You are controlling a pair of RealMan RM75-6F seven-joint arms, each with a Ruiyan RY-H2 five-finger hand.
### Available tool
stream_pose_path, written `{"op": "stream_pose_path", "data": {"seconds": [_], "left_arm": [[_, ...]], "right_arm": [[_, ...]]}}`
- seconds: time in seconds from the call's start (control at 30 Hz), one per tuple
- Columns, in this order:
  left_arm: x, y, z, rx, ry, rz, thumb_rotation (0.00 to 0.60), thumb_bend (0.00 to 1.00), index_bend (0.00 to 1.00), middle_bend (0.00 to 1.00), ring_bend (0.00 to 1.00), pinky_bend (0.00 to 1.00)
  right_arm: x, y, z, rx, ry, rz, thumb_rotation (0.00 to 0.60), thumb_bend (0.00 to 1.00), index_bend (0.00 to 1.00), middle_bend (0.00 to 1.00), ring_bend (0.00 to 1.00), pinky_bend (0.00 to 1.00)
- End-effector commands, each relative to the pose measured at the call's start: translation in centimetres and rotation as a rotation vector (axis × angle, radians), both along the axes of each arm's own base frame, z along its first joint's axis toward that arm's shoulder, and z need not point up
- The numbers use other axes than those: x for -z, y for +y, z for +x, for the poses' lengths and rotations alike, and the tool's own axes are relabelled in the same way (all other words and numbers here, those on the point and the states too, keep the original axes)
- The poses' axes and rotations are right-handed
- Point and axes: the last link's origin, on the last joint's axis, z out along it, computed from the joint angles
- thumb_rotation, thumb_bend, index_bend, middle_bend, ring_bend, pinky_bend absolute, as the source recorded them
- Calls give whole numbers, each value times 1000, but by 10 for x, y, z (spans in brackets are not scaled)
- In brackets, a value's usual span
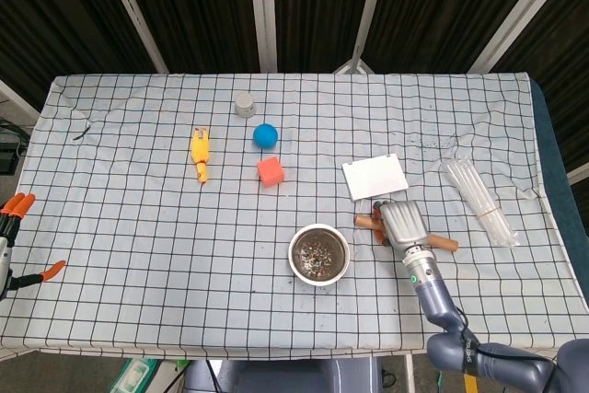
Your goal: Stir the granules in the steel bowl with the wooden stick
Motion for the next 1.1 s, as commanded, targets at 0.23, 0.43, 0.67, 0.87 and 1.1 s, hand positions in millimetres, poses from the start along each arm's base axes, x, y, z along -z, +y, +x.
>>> {"op": "stream_pose_path", "data": {"seconds": [0.23, 0.43, 0.67, 0.87, 1.1], "left_arm": [[0, 0, 0, 1, -2, 2, 600, 39, 0, 0, 0, 0], [0, 0, 1, 3, -4, 4, 600, 39, 0, 0, 0, 0], [0, 0, 1, 3, -11, 4, 600, 39, 0, 0, 0, 0], [0, 0, 1, 6, -12, 5, 600, 39, 0, 0, 0, 0], [0, -1, 2, 9, -13, 10, 600, 39, 0, 0, 0, 0]], "right_arm": [[-4, -1, 0, -48, 11, 6, 600, 813, 735, 612, 665, 684], [-9, -2, -1, -67, 9, -2, 600, 832, 758, 628, 680, 703], [-19, -4, 1, -85, -19, -27, 600, 840, 768, 634, 685, 703], [-29, -4, 4, -89, -94, -39, 600, 842, 793, 653, 703, 724], [-41, -4, 9, -79, -188, -45, 600, 842, 797, 655, 705, 724]]}}
